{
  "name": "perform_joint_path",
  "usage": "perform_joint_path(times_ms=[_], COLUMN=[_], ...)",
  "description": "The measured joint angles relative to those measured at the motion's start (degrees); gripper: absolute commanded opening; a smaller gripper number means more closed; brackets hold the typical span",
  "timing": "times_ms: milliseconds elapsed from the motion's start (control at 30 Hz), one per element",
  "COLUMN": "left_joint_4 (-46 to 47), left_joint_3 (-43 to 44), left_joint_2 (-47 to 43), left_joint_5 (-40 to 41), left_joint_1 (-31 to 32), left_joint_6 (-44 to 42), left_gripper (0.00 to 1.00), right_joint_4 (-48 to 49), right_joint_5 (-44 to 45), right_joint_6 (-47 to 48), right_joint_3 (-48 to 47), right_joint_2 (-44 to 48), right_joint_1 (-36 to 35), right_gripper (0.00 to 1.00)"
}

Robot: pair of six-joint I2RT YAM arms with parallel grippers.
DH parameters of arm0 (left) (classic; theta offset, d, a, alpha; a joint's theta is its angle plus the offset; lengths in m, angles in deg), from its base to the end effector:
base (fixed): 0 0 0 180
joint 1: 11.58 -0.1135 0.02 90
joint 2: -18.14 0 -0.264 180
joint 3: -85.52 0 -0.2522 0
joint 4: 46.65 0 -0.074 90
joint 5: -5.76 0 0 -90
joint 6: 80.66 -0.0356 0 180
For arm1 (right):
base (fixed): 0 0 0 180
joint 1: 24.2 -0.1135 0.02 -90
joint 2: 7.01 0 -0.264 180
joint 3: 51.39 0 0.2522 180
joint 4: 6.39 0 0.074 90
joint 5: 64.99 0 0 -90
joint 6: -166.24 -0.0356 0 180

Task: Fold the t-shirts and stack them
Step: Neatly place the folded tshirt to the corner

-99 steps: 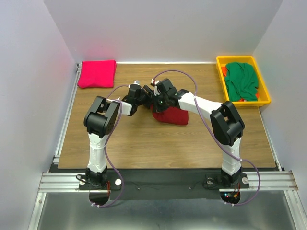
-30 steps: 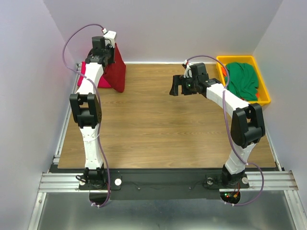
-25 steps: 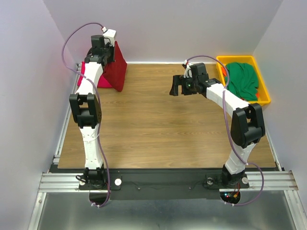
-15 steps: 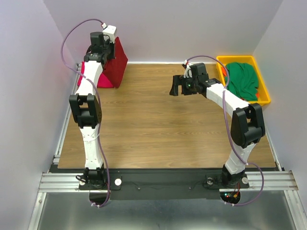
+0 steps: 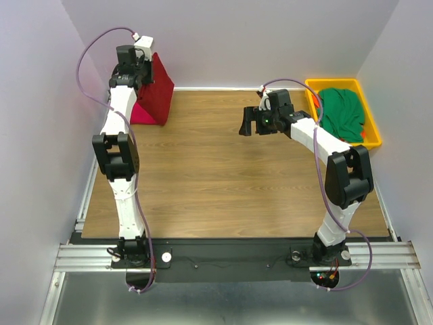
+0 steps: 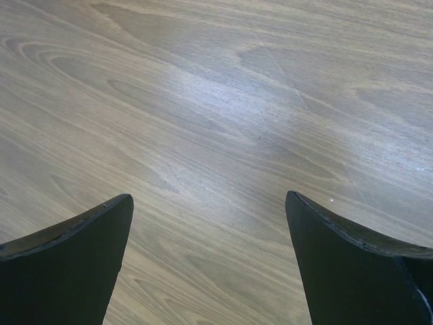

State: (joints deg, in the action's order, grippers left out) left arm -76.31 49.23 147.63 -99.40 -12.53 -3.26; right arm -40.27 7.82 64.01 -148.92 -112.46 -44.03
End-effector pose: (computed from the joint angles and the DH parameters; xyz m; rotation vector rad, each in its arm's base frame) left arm 0.5369 -0.0004 0.3503 0.3685 1.7939 -0.0771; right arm 0.3921 0.1526 0.2612 -0.3126 2.3219 0.6283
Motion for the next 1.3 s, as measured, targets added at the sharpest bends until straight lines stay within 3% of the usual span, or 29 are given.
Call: perform_joint_path(times_ms=[567, 1000, 1067, 1100, 1233, 1300], left_joint_4=[1.14, 4.02, 4.59, 5.05, 6.69, 7.1], left_joint_3=[4.13, 4.13, 4.11, 4.04, 4.02, 4.02], left_joint_2=[11.96, 12.35, 12.66, 12.9, 14.43, 14.97], left_joint_5=[-2.34, -2.1, -1.55, -0.85, 3.15, 4.68], left_joint_1=[-6.45, -10.19, -10.51, -10.6, -10.78, -10.91], left_joint_6=[-5.07, -5.81, -4.9, -4.57, -3.96, -4.15], left_gripper=[0.0, 0.01, 0.16, 0.38, 0.55, 0.58], right_joint_4=[-0.79, -1.62, -1.73, -1.77, -1.77, -1.79], right_joint_5=[-1.27, -2.38, -2.56, -2.67, -2.8, -2.82], right_joint_6=[0.04, 0.07, 0.07, 0.07, 0.24, 0.35], right_joint_3=[-0.31, -0.31, -0.31, -0.31, -0.31, -0.31], right_joint_2=[-1.81, -1.97, -1.97, -1.97, -1.97, -1.97], right_joint_1=[0.0, 0.0, 0.0, 0.0, 0.0, 0.0], right_gripper=[1.0, 1.0, 1.0, 1.0, 1.0, 1.0])
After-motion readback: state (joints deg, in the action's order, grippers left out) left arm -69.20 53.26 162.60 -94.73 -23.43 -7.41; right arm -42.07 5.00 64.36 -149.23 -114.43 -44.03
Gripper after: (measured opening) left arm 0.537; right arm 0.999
